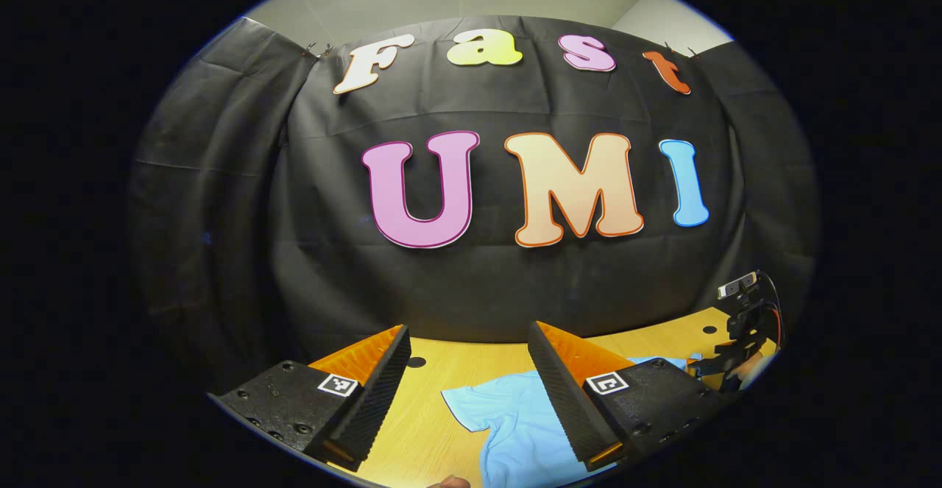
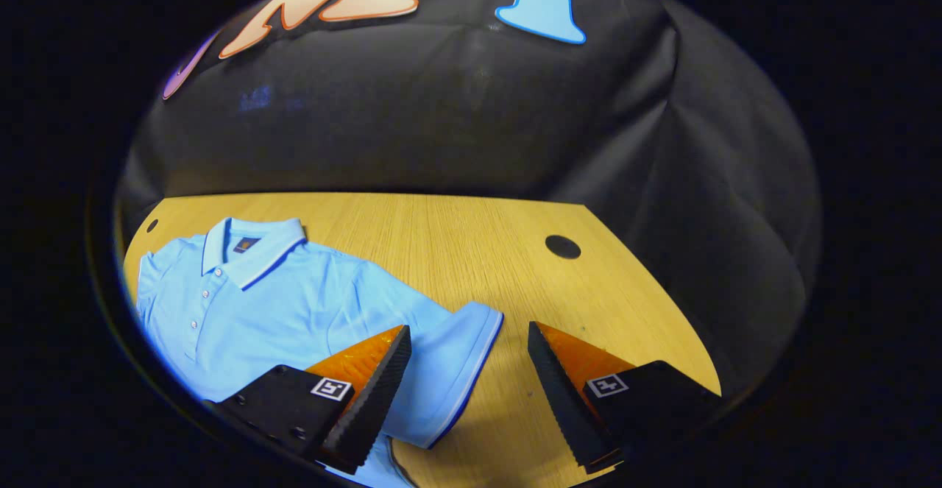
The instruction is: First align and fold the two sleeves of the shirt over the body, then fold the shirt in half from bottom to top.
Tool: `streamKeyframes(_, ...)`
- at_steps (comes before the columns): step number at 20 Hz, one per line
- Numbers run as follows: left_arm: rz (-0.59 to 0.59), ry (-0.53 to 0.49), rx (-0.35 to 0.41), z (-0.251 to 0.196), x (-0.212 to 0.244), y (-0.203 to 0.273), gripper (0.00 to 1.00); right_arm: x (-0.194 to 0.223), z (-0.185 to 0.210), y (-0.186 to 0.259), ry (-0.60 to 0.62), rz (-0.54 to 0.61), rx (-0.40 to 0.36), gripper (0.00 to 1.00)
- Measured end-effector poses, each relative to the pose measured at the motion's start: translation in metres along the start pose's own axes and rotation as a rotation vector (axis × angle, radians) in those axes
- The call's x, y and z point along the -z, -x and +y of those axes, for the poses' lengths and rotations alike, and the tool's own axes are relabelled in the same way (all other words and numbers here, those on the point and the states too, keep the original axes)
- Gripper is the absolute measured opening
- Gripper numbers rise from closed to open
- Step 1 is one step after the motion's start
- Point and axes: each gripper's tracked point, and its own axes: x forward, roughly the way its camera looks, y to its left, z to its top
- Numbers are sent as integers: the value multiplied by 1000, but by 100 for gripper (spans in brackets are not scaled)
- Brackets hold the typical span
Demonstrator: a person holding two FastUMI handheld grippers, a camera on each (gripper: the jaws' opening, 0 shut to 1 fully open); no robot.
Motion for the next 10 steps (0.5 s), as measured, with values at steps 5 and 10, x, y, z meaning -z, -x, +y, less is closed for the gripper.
streamKeyframes(5,3,-3,8,-4,0,-4,97,22,9,-8,-53,81,-42,100)
streamKeyframes(10,11,5,18,-10,4,-6,96,24,18,-14,-146,104,-102,78)
